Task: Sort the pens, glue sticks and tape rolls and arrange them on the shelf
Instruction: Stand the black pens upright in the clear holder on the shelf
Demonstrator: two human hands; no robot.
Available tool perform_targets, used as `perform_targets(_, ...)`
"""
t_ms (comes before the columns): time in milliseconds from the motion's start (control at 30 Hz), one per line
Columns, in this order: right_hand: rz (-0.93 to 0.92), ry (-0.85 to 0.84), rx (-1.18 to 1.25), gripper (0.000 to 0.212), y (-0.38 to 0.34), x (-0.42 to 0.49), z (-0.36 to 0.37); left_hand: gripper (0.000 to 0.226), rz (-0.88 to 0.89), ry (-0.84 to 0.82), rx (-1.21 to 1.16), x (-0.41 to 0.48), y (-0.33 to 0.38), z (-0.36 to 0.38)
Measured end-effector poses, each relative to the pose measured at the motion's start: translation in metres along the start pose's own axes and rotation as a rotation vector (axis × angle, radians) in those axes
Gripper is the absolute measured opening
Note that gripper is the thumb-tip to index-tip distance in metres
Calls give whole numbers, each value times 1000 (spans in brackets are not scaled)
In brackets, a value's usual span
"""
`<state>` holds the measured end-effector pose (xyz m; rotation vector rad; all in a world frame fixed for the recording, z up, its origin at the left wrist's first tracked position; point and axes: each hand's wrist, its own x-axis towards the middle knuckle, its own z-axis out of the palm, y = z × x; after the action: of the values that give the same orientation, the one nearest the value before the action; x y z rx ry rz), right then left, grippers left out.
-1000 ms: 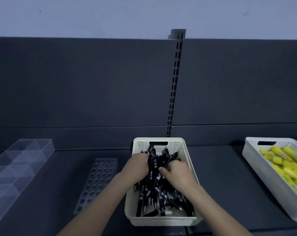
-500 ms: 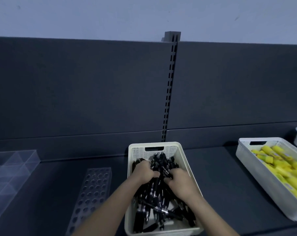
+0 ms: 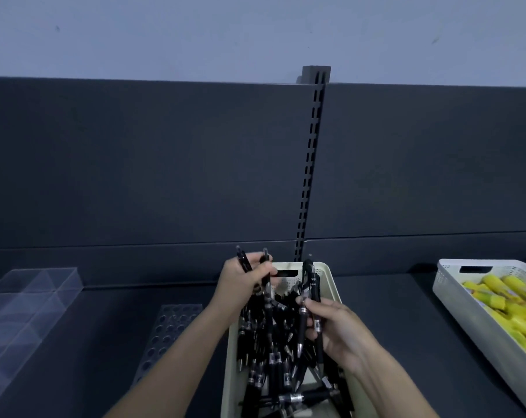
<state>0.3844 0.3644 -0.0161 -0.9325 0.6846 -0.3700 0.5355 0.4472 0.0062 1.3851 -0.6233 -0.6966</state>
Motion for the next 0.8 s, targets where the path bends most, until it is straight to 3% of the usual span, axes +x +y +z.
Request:
perform_targets(133,-38,-63,-53,25,-9,-1,15,11,103,60,16,-6,33,-22)
perform_targets(267,-84,-150,-113,9,-14,3,49,12,152,127,112,-18,49,-65)
perform_targets(400,-130,-200,-237,21,-14,13,96,6,33,98,164,-35,39,-106)
perform_targets(533,-198,-268,-469,23,-11,26,146,14,-72,35,174,-47,35,-135)
perform_targets(800,-193,-321,-634,28,16,45,205,13,-19,152,43,-34,49,-181)
